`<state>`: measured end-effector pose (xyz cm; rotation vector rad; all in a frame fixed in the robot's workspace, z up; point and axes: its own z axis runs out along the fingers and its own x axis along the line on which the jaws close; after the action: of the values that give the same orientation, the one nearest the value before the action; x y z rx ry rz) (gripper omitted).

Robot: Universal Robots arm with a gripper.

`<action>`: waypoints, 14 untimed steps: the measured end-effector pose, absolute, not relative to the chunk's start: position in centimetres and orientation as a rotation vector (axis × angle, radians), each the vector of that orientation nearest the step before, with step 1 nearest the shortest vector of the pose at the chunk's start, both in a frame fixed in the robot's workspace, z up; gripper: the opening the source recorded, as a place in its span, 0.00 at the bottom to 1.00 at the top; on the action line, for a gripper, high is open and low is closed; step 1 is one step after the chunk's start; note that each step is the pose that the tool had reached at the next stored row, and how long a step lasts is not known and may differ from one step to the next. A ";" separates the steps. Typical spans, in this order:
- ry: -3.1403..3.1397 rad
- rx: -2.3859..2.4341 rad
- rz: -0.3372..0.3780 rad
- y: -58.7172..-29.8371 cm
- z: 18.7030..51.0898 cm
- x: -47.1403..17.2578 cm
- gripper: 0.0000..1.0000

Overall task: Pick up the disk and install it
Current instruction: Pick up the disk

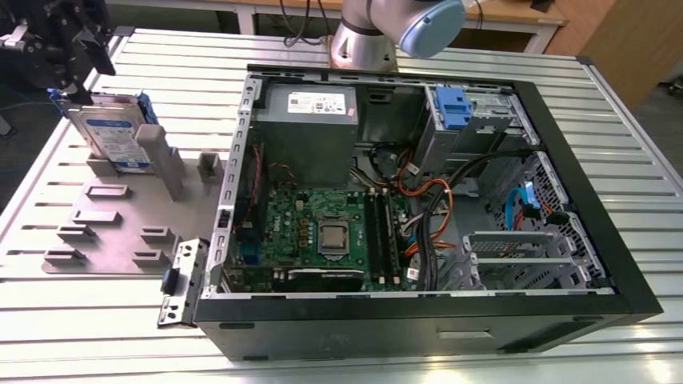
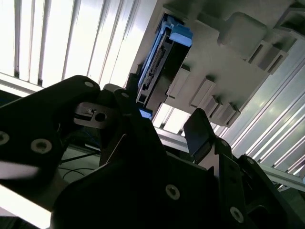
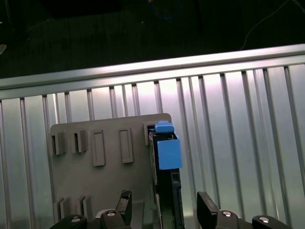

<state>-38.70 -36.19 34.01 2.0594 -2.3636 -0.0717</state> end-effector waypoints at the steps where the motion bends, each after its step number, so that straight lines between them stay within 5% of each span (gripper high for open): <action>1: -2.364 2.061 -0.071 -36.2 33.8 -38.8 0.65; 14: -2.322 2.108 -0.068 -35.9 31.5 -39.1 0.65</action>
<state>-39.13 -35.94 31.45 2.1082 -2.3224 -0.0684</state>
